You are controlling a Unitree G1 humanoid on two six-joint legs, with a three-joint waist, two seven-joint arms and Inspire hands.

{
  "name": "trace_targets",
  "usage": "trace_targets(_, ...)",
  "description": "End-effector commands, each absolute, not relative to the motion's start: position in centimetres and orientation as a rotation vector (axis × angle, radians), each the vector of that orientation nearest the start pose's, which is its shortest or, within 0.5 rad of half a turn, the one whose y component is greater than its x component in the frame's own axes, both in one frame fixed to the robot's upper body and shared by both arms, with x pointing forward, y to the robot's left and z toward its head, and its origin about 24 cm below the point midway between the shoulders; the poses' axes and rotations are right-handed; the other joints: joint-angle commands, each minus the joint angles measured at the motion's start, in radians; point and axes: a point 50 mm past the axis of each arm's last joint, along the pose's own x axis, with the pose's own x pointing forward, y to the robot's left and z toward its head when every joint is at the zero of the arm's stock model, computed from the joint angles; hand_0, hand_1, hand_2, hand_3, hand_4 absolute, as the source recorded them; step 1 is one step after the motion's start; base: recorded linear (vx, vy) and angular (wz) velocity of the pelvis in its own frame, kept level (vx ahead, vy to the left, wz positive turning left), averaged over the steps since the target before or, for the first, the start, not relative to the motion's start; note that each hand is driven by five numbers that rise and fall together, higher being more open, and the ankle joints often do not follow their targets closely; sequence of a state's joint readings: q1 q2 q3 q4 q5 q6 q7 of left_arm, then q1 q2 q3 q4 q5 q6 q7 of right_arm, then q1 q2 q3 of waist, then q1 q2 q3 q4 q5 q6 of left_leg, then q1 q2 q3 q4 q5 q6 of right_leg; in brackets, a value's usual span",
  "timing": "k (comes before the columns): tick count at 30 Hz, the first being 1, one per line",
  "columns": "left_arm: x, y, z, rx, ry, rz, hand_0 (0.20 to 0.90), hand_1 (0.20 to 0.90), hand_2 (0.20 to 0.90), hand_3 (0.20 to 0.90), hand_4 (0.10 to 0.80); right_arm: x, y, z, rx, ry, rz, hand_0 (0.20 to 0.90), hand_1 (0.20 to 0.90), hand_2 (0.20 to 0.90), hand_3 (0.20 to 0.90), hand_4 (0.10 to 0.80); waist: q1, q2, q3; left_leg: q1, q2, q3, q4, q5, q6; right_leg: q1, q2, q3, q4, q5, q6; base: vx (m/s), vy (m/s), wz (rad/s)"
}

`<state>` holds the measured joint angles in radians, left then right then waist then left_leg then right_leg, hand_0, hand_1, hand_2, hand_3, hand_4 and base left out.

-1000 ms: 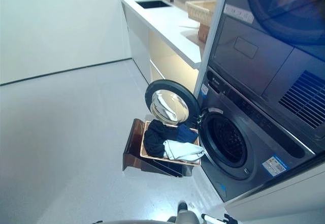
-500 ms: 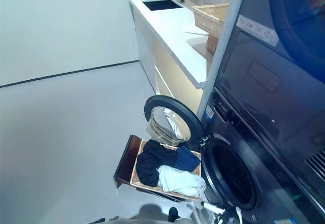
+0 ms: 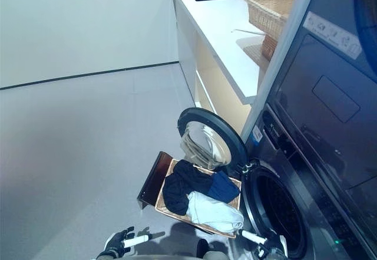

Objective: Pick up the clothes and place them into the washing machine

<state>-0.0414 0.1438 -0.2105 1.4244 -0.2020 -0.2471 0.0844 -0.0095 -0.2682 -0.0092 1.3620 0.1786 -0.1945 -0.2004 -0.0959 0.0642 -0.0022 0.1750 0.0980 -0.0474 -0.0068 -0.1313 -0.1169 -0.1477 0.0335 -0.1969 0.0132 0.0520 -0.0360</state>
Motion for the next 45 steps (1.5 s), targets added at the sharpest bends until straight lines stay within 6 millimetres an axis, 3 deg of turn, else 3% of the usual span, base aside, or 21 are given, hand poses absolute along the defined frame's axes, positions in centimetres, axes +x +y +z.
trace_targets(1, 8.3, 21.9, -16.4, 0.204, 1.111, 0.141, 0.9, 0.9, 0.9, 0.9, 0.8, 7.9, -27.4, -15.0, -0.199, 1.088, -0.536, 0.9, 0.9, 0.9, 0.9, 0.8, 0.002, -0.04, -0.045, 0.056, -0.06, 0.027, 0.002, 0.086, 0.078, -0.044, -0.029, 0.086, 0.065, -0.039, 0.069, 0.063, -0.071, 0.0)
trace_targets(9, 8.9, 22.1, -16.3, 0.2, 1.098, 0.143, 0.9, 0.9, 0.9, 0.9, 0.8, 6.5, -27.5, -15.3, -0.185, 1.124, -0.557, 0.9, 0.9, 0.9, 0.9, 0.8, -0.008, -0.05, -0.044, 0.031, -0.029, 0.018, 0.106, 0.173, 0.056, -0.021, 0.009, 0.103, 0.097, -0.096, 0.032, 0.081, -0.111, 0.03)
trace_targets(14, 11.0, 21.0, -15.9, 0.201, 1.026, 0.094, 0.9, 0.9, 0.9, 0.9, 0.8, 5.9, -28.2, -15.1, -0.186, 1.135, -0.6, 0.9, 0.9, 0.9, 0.9, 0.8, -0.002, -0.091, -0.022, -0.066, -0.027, 0.074, 0.3, 0.203, 0.058, 0.056, 0.007, 0.108, 0.09, -0.114, 0.006, 0.111, -0.116, 0.08)
trace_targets(16, 11.4, 20.5, -15.8, 0.215, 1.011, 0.062, 0.9, 0.9, 0.9, 0.9, 0.8, 6.3, -28.5, -14.9, -0.192, 1.121, -0.604, 0.9, 0.9, 0.9, 0.9, 0.8, 0.013, -0.122, -0.02, -0.144, -0.048, 0.083, 0.26, 0.104, 0.089, 0.082, -0.02, 0.121, 0.078, -0.119, 0.023, 0.121, -0.038, -0.12)
trace_targets(19, 11.7, 20.4, -15.8, 0.223, 1.001, 0.06, 0.9, 0.9, 0.9, 0.9, 0.8, 6.8, -28.6, -14.8, -0.195, 1.105, -0.602, 0.9, 0.9, 0.9, 0.9, 0.8, 0.026, -0.142, -0.011, -0.206, -0.057, 0.075, 0.234, 0.045, 0.1, 0.101, -0.035, 0.14, 0.074, -0.124, 0.035, 0.071, 0.01, -0.17)
trace_targets(22, 11.9, 20.4, -15.7, 0.227, 0.989, 0.063, 0.9, 0.9, 0.9, 0.9, 0.8, 7.0, -28.6, -14.8, -0.208, 1.101, -0.599, 0.9, 0.9, 0.9, 0.9, 0.8, 0.041, -0.143, 0.0, -0.27, -0.061, 0.022, 0.155, 0.068, 0.089, 0.125, -0.042, 0.159, 0.064, -0.134, 0.042, 0.09, 0.074, -0.23)
trace_targets(23, 11.8, 20.7, -15.7, 0.226, 0.992, 0.076, 0.9, 0.9, 0.9, 0.9, 0.8, 7.1, -28.4, -14.8, -0.213, 1.099, -0.591, 0.9, 0.9, 0.9, 0.9, 0.8, 0.047, -0.138, 0.003, -0.293, -0.065, -0.017, 0.119, 0.098, 0.083, 0.137, -0.039, 0.169, 0.056, -0.135, 0.045, 0.112, 0.123, -0.27)
trace_targets(25, 11.6, 20.8, -15.7, 0.22, 0.999, 0.088, 0.9, 0.9, 0.9, 0.9, 0.8, 7.1, -28.5, -14.8, -0.217, 1.101, -0.591, 0.9, 0.9, 0.9, 0.9, 0.8, 0.051, -0.127, 0.009, -0.31, -0.057, -0.042, 0.073, 0.135, 0.073, 0.156, -0.042, 0.178, 0.051, -0.142, 0.054, 0.117, 0.162, -0.23)
trace_targets(27, 11.4, 21.0, -15.7, 0.223, 1.006, 0.092, 0.9, 0.9, 0.9, 0.9, 0.8, 7.5, -28.4, -14.7, -0.21, 1.088, -0.586, 0.9, 0.9, 0.9, 0.9, 0.8, 0.055, -0.113, 0.014, -0.319, -0.068, -0.024, 0.077, 0.14, 0.076, 0.171, -0.053, 0.19, 0.056, -0.146, 0.068, 0.174, 0.278, -0.42)
trace_targets(29, 10.4, 21.0, -16.1, 0.23, 1.044, 0.088, 0.9, 0.9, 0.9, 0.9, 0.8, 7.3, -28.2, -14.9, -0.193, 1.095, -0.582, 0.9, 0.9, 0.9, 0.9, 0.8, 0.055, -0.096, -0.004, -0.291, -0.105, -0.019, 0.07, 0.109, 0.1, 0.188, -0.092, 0.21, 0.064, -0.144, 0.099, 0.21, 0.363, -0.48)
trace_targets(34, 10.5, 21.8, -15.9, 0.259, 1.042, 0.091, 0.9, 0.9, 0.9, 0.9, 0.8, 7.7, -28.0, -14.9, -0.184, 1.092, -0.571, 0.9, 0.9, 0.9, 0.9, 0.8, 0.061, -0.087, -0.024, -0.274, -0.134, 0.021, 0.061, 0.086, 0.131, 0.179, -0.139, 0.237, 0.08, -0.122, 0.135, 0.135, 0.262, -0.27)
trace_targets(35, 11.1, 22.4, -15.6, 0.275, 1.019, 0.103, 0.9, 0.9, 0.9, 0.9, 0.8, 8.7, -27.7, -14.7, -0.186, 1.058, -0.555, 0.9, 0.9, 0.9, 0.9, 0.8, 0.066, -0.084, -0.022, -0.274, -0.147, 0.036, 0.064, 0.074, 0.147, 0.156, -0.156, 0.244, 0.106, -0.111, 0.145, 0.121, 0.315, -0.41)
trace_targets(37, 11.4, 22.5, -15.5, 0.28, 1.009, 0.105, 0.9, 0.9, 0.9, 0.9, 0.8, 9.2, -27.7, -14.6, -0.188, 1.042, -0.552, 0.9, 0.9, 0.9, 0.9, 0.8, 0.069, -0.081, -0.02, -0.271, -0.151, 0.042, 0.066, 0.069, 0.153, 0.146, -0.164, 0.241, 0.121, -0.105, 0.148, 0.049, 0.194, -0.35)
trace_targets(38, 12.0, 22.9, -15.2, 0.296, 0.98, 0.113, 0.9, 0.9, 0.9, 0.9, 0.8, 11.2, -27.5, -14.0, -0.219, 0.972, -0.514, 0.9, 0.9, 0.9, 0.9, 0.8, 0.079, -0.076, -0.005, -0.274, -0.155, 0.061, 0.067, 0.063, 0.16, 0.12, -0.182, 0.201, 0.137, -0.083, 0.147, -0.012, 0.099, -0.32)
trace_targets(39, 12.0, 22.9, -15.2, 0.296, 0.98, 0.113, 0.9, 0.9, 0.9, 0.9, 0.8, 11.2, -27.5, -14.0, -0.219, 0.972, -0.514, 0.9, 0.9, 0.9, 0.9, 0.8, 0.08, -0.076, -0.005, -0.274, -0.155, 0.061, 0.067, 0.063, 0.16, 0.119, -0.181, 0.201, 0.137, -0.082, 0.147, -0.122, 0.138, -0.63)
trace_targets(40, 13.0, 23.2, -14.7, 0.311, 0.929, 0.125, 0.9, 0.9, 0.9, 0.9, 0.8, 14.5, -26.8, -12.9, -0.334, 0.846, -0.404, 0.9, 0.9, 0.9, 0.9, 0.8, 0.094, -0.076, 0.02, -0.291, -0.151, 0.085, 0.074, 0.055, 0.155, 0.082, -0.204, 0.137, 0.077, -0.039, 0.152, -0.208, 0.033, -0.4)
trace_targets(41, 13.8, 23.7, -14.2, 0.325, 0.886, 0.145, 0.9, 0.9, 0.9, 0.9, 0.8, 16.5, -26.2, -11.9, -0.408, 0.754, -0.335, 0.9, 0.9, 0.9, 0.9, 0.8, 0.096, -0.081, 0.047, -0.312, -0.149, 0.095, 0.094, 0.05, 0.154, 0.043, -0.204, 0.12, 0.055, -0.019, 0.145, -0.208, 0.033, -0.4)
trace_targets(42, 13.9, 23.7, -14.2, 0.325, 0.885, 0.145, 0.9, 0.9, 0.9, 0.9, 0.8, 16.5, -26.2, -11.9, -0.409, 0.754, -0.334, 0.9, 0.9, 0.9, 0.9, 0.8, 0.096, -0.08, 0.047, -0.313, -0.148, 0.095, 0.096, 0.049, 0.154, 0.042, -0.204, 0.12, 0.055, -0.019, 0.145, -0.148, -0.028, -0.08)
trace_targets(43, 14.5, 24.4, -13.7, 0.334, 0.847, 0.18, 0.9, 0.9, 0.9, 0.9, 0.8, 18.7, -25.5, -10.3, -0.514, 0.624, -0.254, 0.9, 0.9, 0.9, 0.9, 0.8, 0.093, -0.096, 0.071, -0.346, -0.15, 0.093, 0.135, 0.045, 0.153, 0.045, -0.205, 0.131, 0.023, -0.01, 0.146, -0.094, -0.044, 0.01)
trace_targets(45, 15.1, 24.6, -13.3, 0.332, 0.81, 0.204, 0.9, 0.9, 0.9, 0.9, 0.8, 20.8, -25.2, -7.9, -0.671, 0.464, -0.166, 0.9, 0.9, 0.9, 0.9, 0.8, 0.091, -0.107, 0.087, -0.378, -0.143, 0.09, 0.14, 0.049, 0.147, 0.027, -0.2, 0.13, 0.005, -0.006, 0.145, -0.108, -0.066, 0.01)
